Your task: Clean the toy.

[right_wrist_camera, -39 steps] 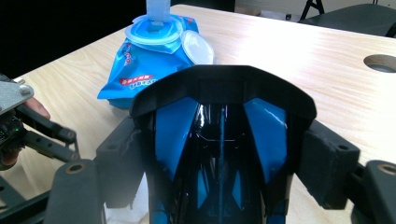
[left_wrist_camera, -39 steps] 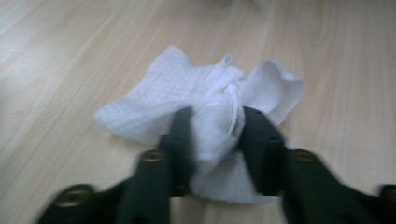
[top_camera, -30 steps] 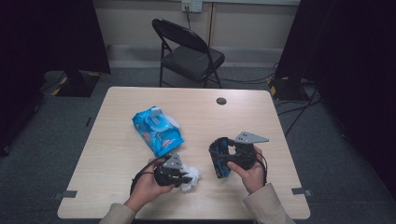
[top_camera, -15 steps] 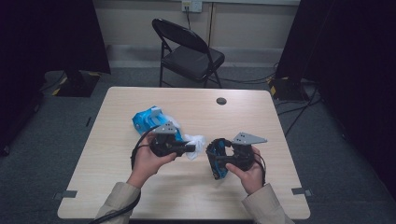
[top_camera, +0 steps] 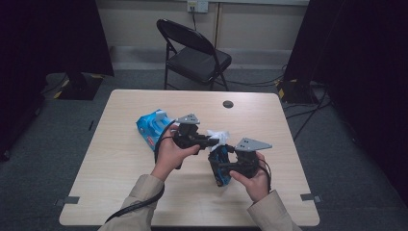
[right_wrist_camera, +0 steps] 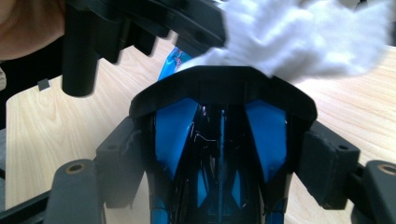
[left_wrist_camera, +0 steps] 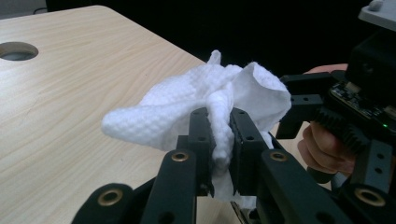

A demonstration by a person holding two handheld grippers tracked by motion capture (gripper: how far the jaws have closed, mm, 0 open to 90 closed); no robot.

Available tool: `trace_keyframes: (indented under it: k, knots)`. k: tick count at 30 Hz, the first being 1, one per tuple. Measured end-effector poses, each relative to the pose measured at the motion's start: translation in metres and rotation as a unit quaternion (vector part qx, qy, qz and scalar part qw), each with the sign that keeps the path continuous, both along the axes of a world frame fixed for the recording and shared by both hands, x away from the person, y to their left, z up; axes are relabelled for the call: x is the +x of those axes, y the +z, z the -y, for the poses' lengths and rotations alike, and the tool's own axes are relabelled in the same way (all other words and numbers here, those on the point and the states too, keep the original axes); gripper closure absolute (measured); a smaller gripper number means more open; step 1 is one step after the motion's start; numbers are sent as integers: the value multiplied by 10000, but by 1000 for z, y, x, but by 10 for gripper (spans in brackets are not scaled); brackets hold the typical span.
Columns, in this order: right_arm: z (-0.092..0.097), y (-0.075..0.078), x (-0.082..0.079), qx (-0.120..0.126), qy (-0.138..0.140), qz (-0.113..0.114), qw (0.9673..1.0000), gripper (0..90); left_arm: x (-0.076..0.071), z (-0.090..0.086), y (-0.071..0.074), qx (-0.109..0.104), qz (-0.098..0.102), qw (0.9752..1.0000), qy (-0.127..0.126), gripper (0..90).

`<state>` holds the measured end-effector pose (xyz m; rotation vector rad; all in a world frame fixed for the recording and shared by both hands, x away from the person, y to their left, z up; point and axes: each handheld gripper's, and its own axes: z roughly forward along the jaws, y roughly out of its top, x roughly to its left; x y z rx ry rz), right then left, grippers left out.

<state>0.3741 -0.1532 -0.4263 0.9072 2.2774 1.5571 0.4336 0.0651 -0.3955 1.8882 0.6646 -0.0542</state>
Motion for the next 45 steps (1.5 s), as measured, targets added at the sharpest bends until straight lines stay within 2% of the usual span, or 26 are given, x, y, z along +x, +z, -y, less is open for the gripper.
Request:
trace_keyframes:
  k: [9, 16, 27, 38, 40, 45]
  knots:
    - [-2, -2, -1, -69, 4, 9, 10000, 257, 3, 5, -3, 97, 69, 9999, 78, 800]
    - [-2, 0, -1, -58, -12, 30, 10000, 256, 0, 1, -1, 111, 100, 9998, 99, 802]
    - [5, -2, 2, -98, -221, 7, 9997, 256, -8, -8, -1, 170, 135, 9997, 76, 805]
    - [10, -5, 7, -135, -436, -33, 9990, 256, -18, -14, 0, 253, 165, 9995, -105, 806]
    - [12, -5, 9, -118, -471, -34, 9988, 257, -22, -15, -1, 289, 124, 9993, -211, 807]
    - [14, -5, 10, -133, -530, -16, 9985, 257, -24, -16, -4, 332, 81, 9990, -273, 808]
